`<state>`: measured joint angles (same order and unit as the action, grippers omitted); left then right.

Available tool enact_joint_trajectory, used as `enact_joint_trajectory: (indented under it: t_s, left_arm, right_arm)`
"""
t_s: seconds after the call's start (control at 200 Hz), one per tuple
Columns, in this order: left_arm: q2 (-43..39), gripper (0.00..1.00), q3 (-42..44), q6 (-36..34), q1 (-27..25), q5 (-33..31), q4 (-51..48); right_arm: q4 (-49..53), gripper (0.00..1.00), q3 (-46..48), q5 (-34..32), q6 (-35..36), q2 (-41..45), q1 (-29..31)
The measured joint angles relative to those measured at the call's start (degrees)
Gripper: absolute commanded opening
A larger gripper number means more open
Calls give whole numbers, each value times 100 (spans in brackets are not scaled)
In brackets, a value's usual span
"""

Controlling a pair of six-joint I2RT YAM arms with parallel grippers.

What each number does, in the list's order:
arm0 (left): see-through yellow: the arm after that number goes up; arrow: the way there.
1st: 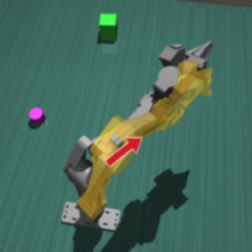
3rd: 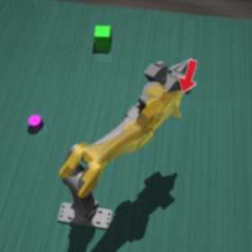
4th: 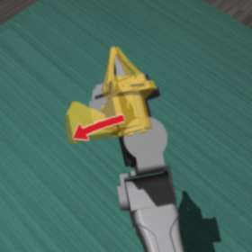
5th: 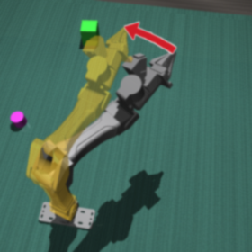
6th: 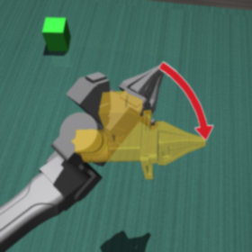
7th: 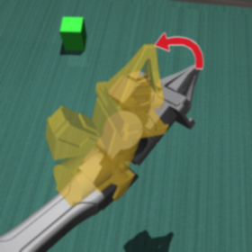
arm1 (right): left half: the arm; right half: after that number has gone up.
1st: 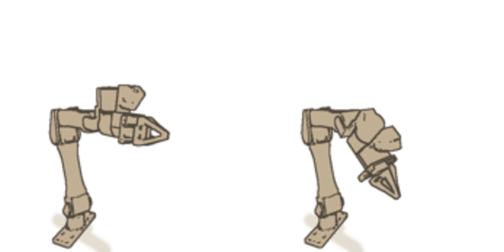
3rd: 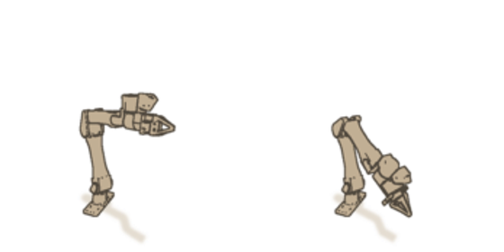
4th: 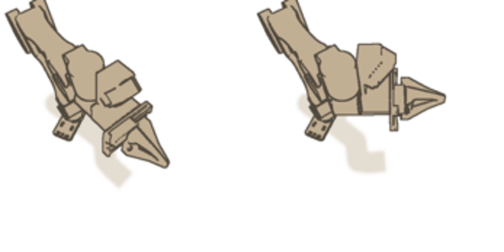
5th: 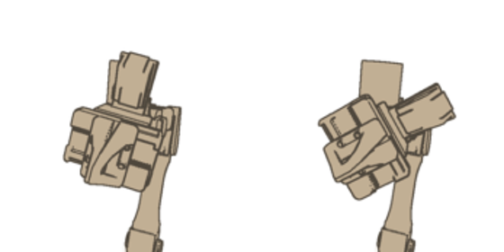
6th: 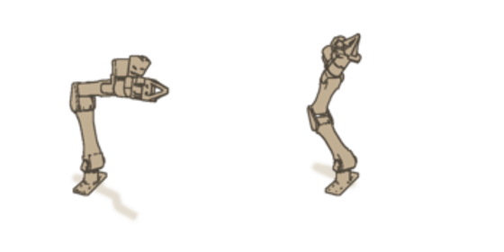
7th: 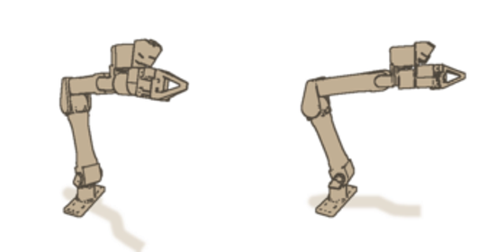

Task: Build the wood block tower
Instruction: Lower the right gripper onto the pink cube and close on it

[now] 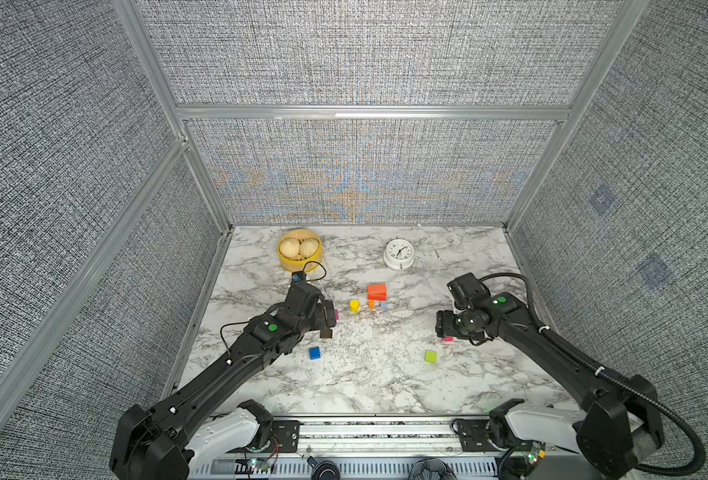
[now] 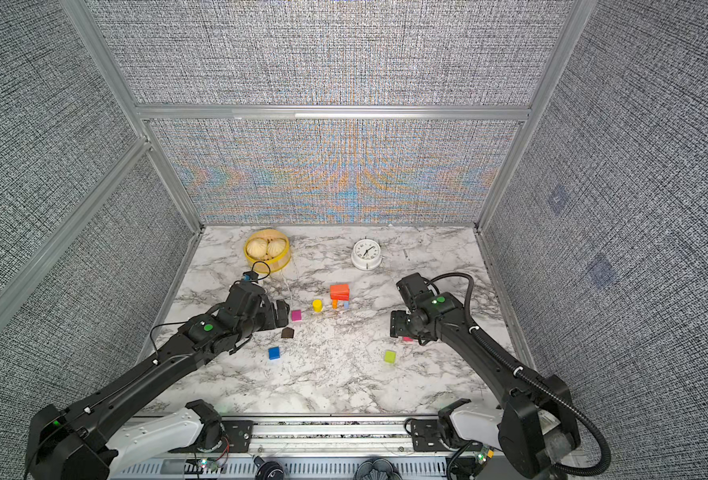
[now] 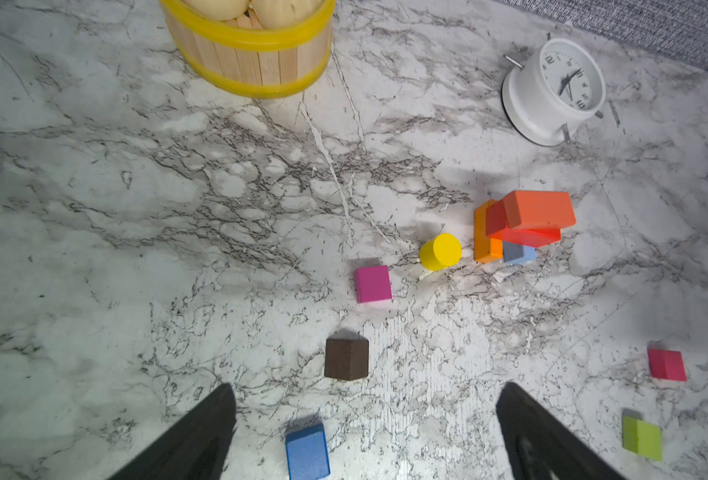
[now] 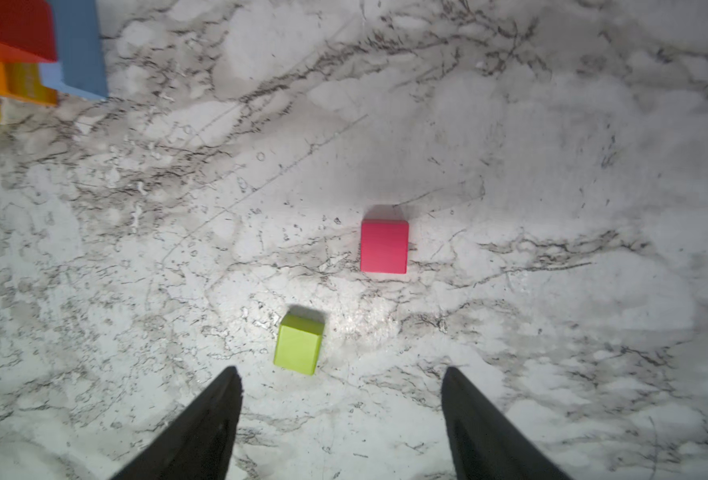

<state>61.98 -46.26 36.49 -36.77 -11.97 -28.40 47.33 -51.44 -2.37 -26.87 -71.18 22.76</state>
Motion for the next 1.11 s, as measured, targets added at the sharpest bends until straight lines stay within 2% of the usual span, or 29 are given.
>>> enact_joint_trajectory:
  t_s: [0.175, 0.305, 0.395, 0.925, 1.105]
  left_arm:
    - [269, 99, -2, 0, -31, 2, 42]
    - [525, 99, -11, 0, -37, 35, 212]
    - [726, 99, -59, -2, -39, 52, 319]
    - [1443, 99, -334, -203, -52, 164, 949]
    - [1766, 99, -492, -238, -52, 208, 1108]
  right_arm:
    - [-313, 62, 160, 151, 61, -391, -293]
    - [-518, 52, 155, 186, 197, -787, -463]
    - [-599, 49, 107, 208, 293, -1056, -505]
    - [-852, 47, -238, 188, 584, -2120, -551]
    - [-857, 44, -341, 136, 601, -2352, -551]
